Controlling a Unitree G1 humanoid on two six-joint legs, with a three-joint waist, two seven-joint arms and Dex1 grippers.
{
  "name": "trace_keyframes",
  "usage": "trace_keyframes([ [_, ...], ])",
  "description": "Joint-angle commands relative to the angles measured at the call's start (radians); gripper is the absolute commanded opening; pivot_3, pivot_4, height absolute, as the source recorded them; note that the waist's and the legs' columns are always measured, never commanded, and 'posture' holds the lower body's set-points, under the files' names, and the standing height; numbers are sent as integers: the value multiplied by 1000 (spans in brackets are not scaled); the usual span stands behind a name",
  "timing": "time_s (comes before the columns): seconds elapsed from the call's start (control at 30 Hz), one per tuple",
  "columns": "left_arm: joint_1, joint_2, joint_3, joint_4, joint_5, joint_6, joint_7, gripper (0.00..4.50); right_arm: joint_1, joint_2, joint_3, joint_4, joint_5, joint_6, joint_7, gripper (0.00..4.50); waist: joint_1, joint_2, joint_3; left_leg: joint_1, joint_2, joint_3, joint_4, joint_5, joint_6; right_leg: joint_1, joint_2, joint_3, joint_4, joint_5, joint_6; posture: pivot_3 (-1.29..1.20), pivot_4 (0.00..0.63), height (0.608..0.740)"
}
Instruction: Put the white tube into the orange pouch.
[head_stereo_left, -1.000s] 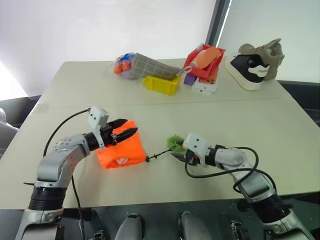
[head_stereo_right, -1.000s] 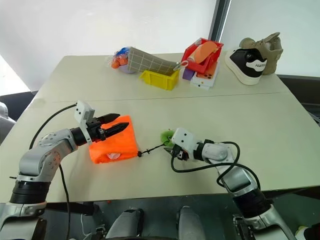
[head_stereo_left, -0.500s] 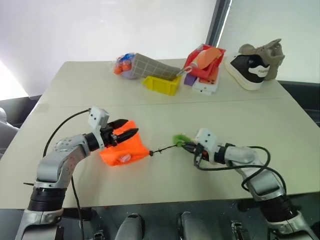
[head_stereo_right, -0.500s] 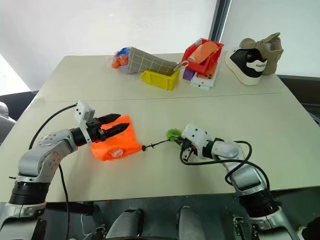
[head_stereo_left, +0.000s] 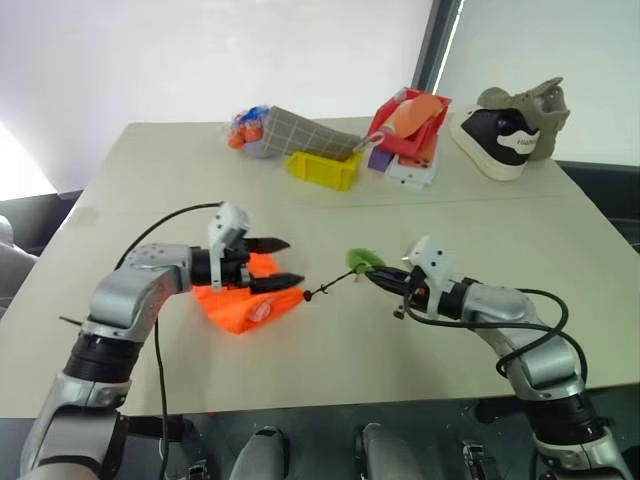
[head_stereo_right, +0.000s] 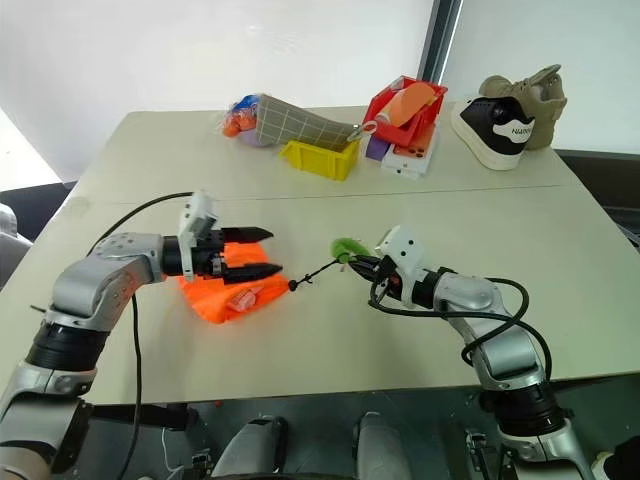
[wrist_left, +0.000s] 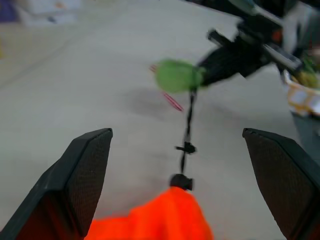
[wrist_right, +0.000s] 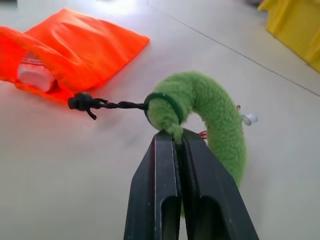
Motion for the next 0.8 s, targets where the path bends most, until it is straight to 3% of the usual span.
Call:
trace_keyframes([
  [0.03,-49,12,-89,67,81,-45,-85,4440,-22,-2,-1,-59,27,-20,13,0,-2,0,0,0,0,0,0,0,0,0,0,0,0,0,0,0,150,740],
  [0.27,-141,-28,-176,213,180,-87,-156,4440,-26,3,4,-95,39,-6,7,0,1,0,0,-1,0,0,0,0,0,0,0,0,0,0,0,0,150,740],
  [0.53,-139,-36,-206,253,243,-132,-213,4440,-27,-1,8,-124,50,7,-4,0,0,0,0,-1,0,0,0,0,1,-1,0,0,1,0,1,0,150,740],
  [0.8,-129,-51,-177,248,238,-117,-213,373,-42,1,16,-121,55,6,-1,0,0,0,0,-1,0,0,0,0,1,0,0,0,1,0,1,0,150,740],
])
